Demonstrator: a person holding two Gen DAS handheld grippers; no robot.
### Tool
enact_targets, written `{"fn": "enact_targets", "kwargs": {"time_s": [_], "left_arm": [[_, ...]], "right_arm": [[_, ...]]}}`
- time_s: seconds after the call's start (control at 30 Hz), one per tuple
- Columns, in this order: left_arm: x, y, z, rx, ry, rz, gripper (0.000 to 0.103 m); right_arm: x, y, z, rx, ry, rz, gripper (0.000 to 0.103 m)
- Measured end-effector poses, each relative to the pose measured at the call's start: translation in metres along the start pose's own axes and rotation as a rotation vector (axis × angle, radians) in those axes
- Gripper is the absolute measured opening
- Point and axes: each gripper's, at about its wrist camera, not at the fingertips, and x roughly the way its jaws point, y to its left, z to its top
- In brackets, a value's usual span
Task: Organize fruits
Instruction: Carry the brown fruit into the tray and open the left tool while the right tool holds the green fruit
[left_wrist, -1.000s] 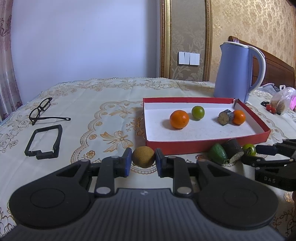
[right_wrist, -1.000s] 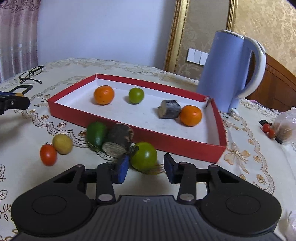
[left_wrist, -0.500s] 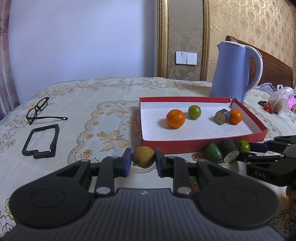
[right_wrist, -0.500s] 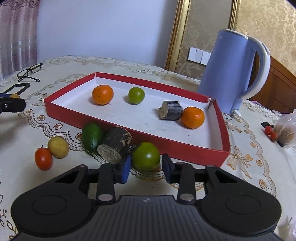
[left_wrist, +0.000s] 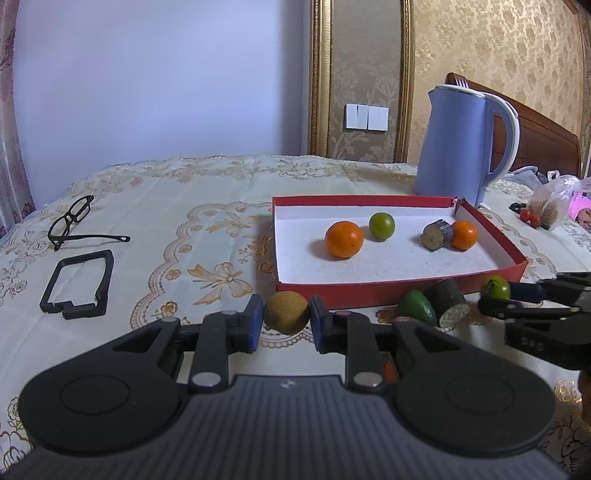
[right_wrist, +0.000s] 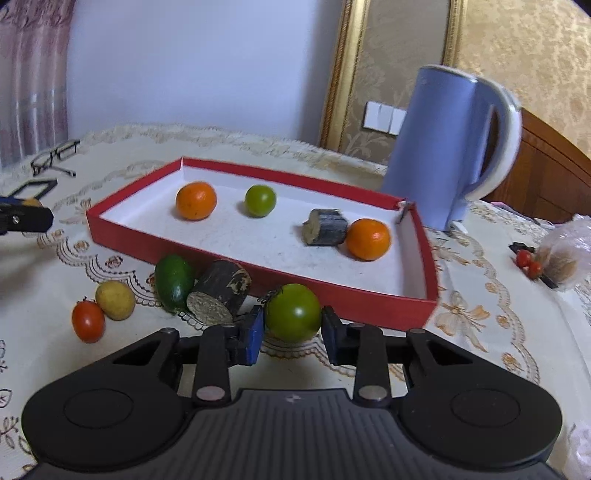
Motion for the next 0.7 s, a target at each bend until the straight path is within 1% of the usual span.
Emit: {"fn": "enact_targets", "kwargs": {"time_s": [0.17,0.23,0.33,0.4,0.57,0.7], "left_arm": [[-0.005,-0.005,0.006,0.008,-0.019,-0.024,0.024],[-0.005,-0.007,0.009,0.015,-0.024,-0.040,0.024],[-0.002,-0.014,0.015,0.029,-0.018,-0.065,0.024],[0.000,-0.019,0.020,0.047,-0.019,-0.069,0.024],[0.002,-0.036,0.034,0.102,-0.065,-0.059,0.024],[0.005,-0.050,0.044,0.136,-0.092,-0.073,0.024]], "right_arm": [[-0.023,-0.014,-0.007,0.056,-0.043,-0.005,0.032],[-0.031,-0.019,-0.009,0.076,-0.060,0.007,0.032],[-0.040,-0.023,-0.010,0.090,-0.081,0.012,0.032],[-0.045,-0.025,-0.010,0.099,-0.096,0.016,0.032],[-0.053,-0.029,-0.012,0.118,-0.120,0.025,0.032],[-0.058,-0.032,-0.014,0.127,-0.130,0.029,0.032]]}}
